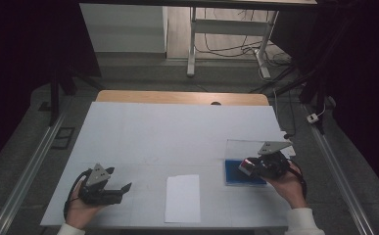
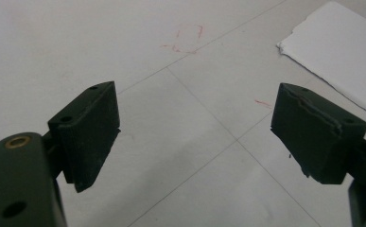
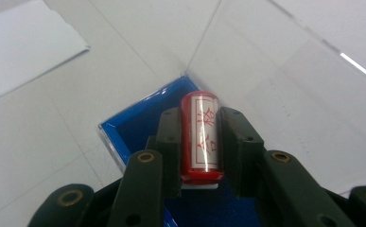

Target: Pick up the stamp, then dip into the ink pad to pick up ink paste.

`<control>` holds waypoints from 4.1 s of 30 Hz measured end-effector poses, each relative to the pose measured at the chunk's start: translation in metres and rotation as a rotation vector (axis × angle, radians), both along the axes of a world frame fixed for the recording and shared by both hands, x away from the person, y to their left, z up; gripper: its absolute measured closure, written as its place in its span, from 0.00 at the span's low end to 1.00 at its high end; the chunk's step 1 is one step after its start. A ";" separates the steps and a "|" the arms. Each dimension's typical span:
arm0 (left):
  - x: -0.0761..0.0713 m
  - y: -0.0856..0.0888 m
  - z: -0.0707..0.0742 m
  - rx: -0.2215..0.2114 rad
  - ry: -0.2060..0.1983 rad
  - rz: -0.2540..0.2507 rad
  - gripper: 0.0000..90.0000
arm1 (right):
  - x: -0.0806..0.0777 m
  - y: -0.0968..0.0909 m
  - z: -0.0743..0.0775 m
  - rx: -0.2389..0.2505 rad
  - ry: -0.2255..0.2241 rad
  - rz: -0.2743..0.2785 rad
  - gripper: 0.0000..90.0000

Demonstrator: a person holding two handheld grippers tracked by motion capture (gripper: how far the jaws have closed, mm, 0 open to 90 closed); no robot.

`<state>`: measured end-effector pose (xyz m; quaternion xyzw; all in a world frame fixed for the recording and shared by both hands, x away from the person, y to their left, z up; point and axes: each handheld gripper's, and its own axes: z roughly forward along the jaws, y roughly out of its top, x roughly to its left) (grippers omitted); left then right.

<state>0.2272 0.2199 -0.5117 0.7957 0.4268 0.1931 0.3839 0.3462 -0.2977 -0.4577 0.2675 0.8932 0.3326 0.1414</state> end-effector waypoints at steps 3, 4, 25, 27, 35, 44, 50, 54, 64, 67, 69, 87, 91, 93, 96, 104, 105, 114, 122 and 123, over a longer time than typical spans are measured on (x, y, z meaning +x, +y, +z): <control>0.000 0.000 0.000 0.000 0.000 0.000 0.18 | -0.003 -0.002 0.003 0.023 -0.013 -0.020 0.78; 0.000 0.000 0.000 -0.001 0.000 0.000 0.18 | -0.003 -0.003 0.005 0.031 -0.014 -0.030 0.78; 0.000 0.001 0.000 0.004 -0.002 -0.001 0.19 | -0.013 0.011 0.029 0.002 -0.043 -0.092 0.78; 0.000 0.002 0.000 0.003 -0.002 0.000 0.19 | -0.013 0.011 0.029 0.000 -0.042 -0.094 0.78; 0.000 0.001 0.000 0.004 -0.003 -0.003 0.19 | -0.009 0.013 0.021 -0.033 -0.027 -0.116 0.78; 0.001 -0.001 -0.001 0.013 0.003 -0.011 0.19 | -0.006 0.015 0.011 -0.063 -0.009 -0.144 0.78; 0.001 -0.002 -0.001 0.013 0.004 -0.016 0.19 | -0.005 0.018 0.005 -0.086 0.004 -0.145 0.78; 0.001 -0.002 -0.001 0.014 0.005 -0.016 0.19 | -0.004 0.019 0.003 -0.090 0.009 -0.144 0.78; 0.001 -0.002 -0.001 0.016 0.006 -0.017 0.19 | -0.003 0.021 -0.003 -0.105 0.021 -0.140 0.78; 0.001 -0.002 -0.001 0.015 0.006 -0.017 0.19 | -0.003 0.022 -0.005 -0.115 0.027 -0.138 0.78; 0.001 -0.002 -0.001 0.015 0.007 -0.017 0.19 | -0.002 0.021 -0.006 -0.112 0.026 -0.136 0.78; 0.001 -0.003 -0.002 0.019 0.011 -0.025 0.19 | -0.001 0.024 -0.006 -0.143 0.051 -0.157 0.79; 0.001 -0.003 -0.002 0.021 0.013 -0.025 0.19 | 0.000 0.022 -0.006 -0.136 0.057 -0.160 0.79; 0.001 -0.003 -0.003 0.024 0.014 -0.024 0.19 | 0.000 0.022 -0.006 -0.135 0.058 -0.160 0.79; 0.002 -0.003 -0.003 0.026 0.014 -0.022 0.19 | 0.001 0.023 -0.006 -0.145 0.067 -0.161 0.79; 0.002 -0.003 -0.004 0.028 0.019 -0.026 0.19 | 0.002 0.025 -0.009 -0.160 0.078 -0.165 0.79; 0.002 -0.003 -0.004 0.029 0.019 -0.025 0.19 | 0.002 0.025 -0.009 -0.159 0.079 -0.165 0.79; 0.002 -0.003 -0.004 0.029 0.020 -0.026 0.19 | 0.001 0.022 -0.011 -0.145 0.071 -0.156 0.79; 0.002 -0.004 -0.004 0.033 0.022 -0.030 0.19 | 0.001 0.022 -0.012 -0.140 0.065 -0.154 0.79; 0.002 -0.004 -0.004 0.033 0.022 -0.030 0.19 | 0.001 0.022 -0.012 -0.140 0.065 -0.154 0.79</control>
